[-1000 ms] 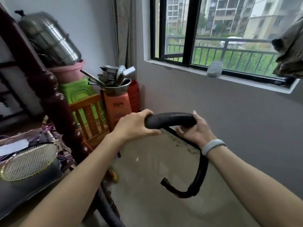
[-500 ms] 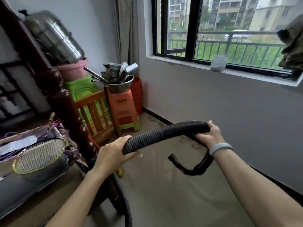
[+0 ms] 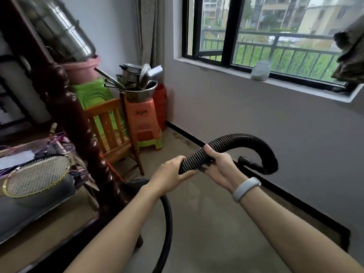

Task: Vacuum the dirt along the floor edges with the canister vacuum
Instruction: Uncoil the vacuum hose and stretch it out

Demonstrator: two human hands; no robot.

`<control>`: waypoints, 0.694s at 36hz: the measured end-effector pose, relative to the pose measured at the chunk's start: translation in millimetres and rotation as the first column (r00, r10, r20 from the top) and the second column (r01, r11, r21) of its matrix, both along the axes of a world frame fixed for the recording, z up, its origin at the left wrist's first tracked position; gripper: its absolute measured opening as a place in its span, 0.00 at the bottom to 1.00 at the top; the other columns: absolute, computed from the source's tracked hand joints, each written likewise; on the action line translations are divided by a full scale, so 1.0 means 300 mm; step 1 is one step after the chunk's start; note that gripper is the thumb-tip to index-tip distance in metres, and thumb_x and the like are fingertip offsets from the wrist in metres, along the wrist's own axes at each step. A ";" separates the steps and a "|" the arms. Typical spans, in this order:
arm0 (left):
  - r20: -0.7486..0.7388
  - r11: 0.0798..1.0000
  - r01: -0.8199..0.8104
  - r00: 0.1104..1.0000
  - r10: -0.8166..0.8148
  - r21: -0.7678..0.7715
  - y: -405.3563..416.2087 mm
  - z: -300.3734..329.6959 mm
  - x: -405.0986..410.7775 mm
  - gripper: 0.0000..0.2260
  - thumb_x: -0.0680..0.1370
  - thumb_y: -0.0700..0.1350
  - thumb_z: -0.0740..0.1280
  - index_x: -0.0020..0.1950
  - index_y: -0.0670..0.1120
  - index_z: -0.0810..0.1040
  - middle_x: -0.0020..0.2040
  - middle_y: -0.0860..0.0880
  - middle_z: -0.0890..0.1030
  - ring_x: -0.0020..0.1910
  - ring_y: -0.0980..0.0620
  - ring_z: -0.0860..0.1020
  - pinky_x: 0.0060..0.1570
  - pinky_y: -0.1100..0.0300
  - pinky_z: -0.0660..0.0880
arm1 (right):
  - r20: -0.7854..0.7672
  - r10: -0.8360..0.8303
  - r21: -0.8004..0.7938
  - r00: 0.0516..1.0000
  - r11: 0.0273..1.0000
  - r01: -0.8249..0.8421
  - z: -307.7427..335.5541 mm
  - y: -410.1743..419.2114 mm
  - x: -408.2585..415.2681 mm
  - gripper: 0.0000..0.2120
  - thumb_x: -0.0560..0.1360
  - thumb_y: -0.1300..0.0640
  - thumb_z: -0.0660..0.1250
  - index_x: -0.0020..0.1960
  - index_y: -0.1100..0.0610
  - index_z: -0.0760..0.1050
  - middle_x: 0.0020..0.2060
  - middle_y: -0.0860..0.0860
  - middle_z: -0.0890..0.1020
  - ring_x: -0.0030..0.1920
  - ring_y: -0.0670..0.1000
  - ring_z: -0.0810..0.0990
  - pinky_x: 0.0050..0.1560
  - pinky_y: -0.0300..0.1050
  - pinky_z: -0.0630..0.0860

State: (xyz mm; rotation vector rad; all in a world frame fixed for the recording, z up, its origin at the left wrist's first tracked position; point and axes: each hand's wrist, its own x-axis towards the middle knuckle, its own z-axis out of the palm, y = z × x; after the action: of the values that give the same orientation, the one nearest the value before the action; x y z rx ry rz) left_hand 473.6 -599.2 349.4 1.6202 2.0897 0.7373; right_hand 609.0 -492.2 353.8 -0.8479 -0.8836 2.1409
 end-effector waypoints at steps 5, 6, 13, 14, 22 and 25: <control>0.036 0.999 -0.012 0.999 0.010 0.040 -0.004 -0.022 0.005 0.14 0.78 0.57 0.64 0.58 0.51 0.71 0.47 0.52 0.78 0.46 0.51 0.77 0.47 0.54 0.74 | -0.106 -0.082 -0.072 0.991 0.995 0.075 0.034 0.068 0.069 0.05 0.78 0.60 0.65 0.50 0.61 0.73 0.45 0.56 0.78 0.50 0.56 0.78 0.60 0.55 0.74; 0.034 0.999 -0.012 0.999 0.011 0.049 -0.019 -0.032 0.004 0.13 0.78 0.56 0.64 0.59 0.51 0.71 0.47 0.53 0.78 0.46 0.52 0.77 0.46 0.55 0.74 | -0.139 -0.121 -0.117 0.983 0.988 0.105 0.032 0.094 0.094 0.07 0.78 0.59 0.64 0.53 0.62 0.72 0.48 0.58 0.78 0.53 0.58 0.77 0.63 0.55 0.73; 0.045 0.999 -0.045 0.998 0.044 0.010 -0.166 -0.156 -0.074 0.11 0.78 0.53 0.64 0.59 0.56 0.69 0.50 0.59 0.75 0.49 0.58 0.75 0.52 0.57 0.74 | -0.221 -0.314 -0.325 0.924 0.916 0.234 -0.046 0.160 0.182 0.20 0.80 0.56 0.62 0.68 0.65 0.67 0.56 0.62 0.78 0.60 0.62 0.76 0.64 0.58 0.71; 0.059 0.999 -0.049 0.997 0.049 -0.006 -0.184 -0.170 -0.089 0.11 0.78 0.52 0.64 0.60 0.56 0.69 0.51 0.58 0.75 0.50 0.57 0.75 0.53 0.56 0.74 | -0.209 -0.329 -0.328 0.921 0.911 0.251 -0.052 0.156 0.176 0.21 0.80 0.56 0.63 0.69 0.65 0.67 0.58 0.62 0.77 0.61 0.61 0.76 0.62 0.58 0.73; 0.095 0.991 0.005 0.995 0.008 -0.132 -0.210 -0.194 -0.125 0.18 0.76 0.58 0.66 0.64 0.56 0.68 0.55 0.58 0.77 0.55 0.59 0.75 0.54 0.60 0.73 | -0.139 -0.197 0.011 0.971 0.980 0.200 -0.022 0.054 0.030 0.09 0.79 0.63 0.63 0.58 0.62 0.68 0.52 0.60 0.76 0.53 0.60 0.78 0.54 0.56 0.78; 0.135 0.997 0.047 0.990 -0.039 -0.061 -0.124 -0.109 -0.063 0.16 0.77 0.57 0.65 0.62 0.58 0.66 0.52 0.59 0.76 0.52 0.59 0.76 0.48 0.63 0.72 | -0.055 -0.110 0.212 0.992 0.970 0.119 -0.005 -0.011 -0.007 0.14 0.78 0.64 0.65 0.61 0.61 0.66 0.53 0.59 0.76 0.55 0.59 0.78 0.57 0.56 0.77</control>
State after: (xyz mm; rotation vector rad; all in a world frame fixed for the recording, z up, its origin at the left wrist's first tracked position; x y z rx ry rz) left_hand 454.6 -636.4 316.6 1.5331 1.9584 0.7360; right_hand 606.9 -495.6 352.2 -0.7225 -0.9981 1.9167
